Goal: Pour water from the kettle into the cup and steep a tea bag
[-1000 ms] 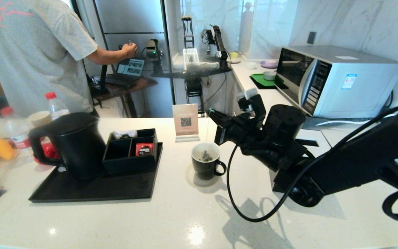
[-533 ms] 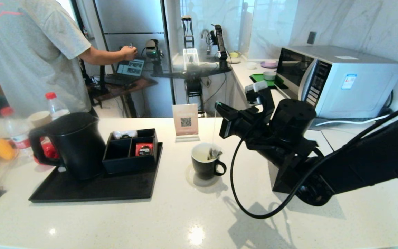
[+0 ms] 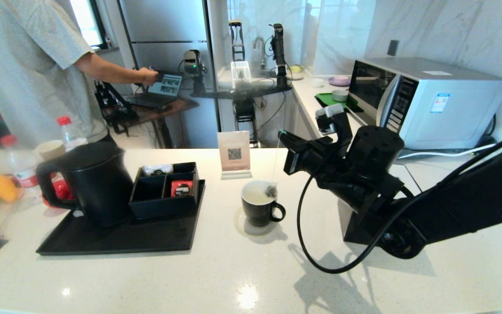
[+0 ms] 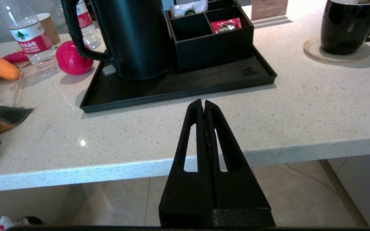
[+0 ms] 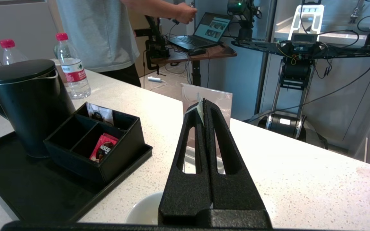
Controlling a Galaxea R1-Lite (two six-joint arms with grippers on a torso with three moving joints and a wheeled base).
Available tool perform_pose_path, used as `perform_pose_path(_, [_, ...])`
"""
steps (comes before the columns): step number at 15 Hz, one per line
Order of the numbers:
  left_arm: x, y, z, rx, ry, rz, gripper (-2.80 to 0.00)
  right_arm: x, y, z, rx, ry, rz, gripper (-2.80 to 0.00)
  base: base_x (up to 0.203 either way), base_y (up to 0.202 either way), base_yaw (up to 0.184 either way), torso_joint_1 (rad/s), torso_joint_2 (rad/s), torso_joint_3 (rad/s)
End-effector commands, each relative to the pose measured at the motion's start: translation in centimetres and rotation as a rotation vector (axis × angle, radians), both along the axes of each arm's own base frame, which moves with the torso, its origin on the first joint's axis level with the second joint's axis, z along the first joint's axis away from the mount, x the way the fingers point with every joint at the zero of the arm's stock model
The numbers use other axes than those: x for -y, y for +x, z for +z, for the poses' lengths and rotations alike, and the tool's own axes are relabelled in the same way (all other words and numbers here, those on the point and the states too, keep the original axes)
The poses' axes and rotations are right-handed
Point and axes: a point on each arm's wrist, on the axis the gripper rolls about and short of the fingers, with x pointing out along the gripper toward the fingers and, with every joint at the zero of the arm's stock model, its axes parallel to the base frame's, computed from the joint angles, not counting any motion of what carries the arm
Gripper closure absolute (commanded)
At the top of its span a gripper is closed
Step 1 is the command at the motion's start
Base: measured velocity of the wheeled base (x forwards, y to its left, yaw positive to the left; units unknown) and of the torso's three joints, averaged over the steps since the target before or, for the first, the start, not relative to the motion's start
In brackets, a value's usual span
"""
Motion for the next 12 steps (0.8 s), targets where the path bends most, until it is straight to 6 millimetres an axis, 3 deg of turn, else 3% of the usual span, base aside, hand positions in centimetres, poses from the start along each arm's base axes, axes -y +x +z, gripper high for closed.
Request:
perform_pose_path(1, [0.0, 0.0, 0.0, 0.0, 0.001, 0.0, 0.0, 0.0, -0.1, 0.4, 0.014, 0.01, 0.003, 0.0, 0.0, 0.0, 0.0, 0.0, 0.0, 0.0])
perform_pose_path(12, [0.0, 0.0, 0.0, 0.0, 0.0, 0.0, 0.0, 0.9, -0.9, 1.7, 0.03, 0.028, -0.001, 0.0, 0.0, 0.0, 0.0, 0.0, 0.0, 0.0])
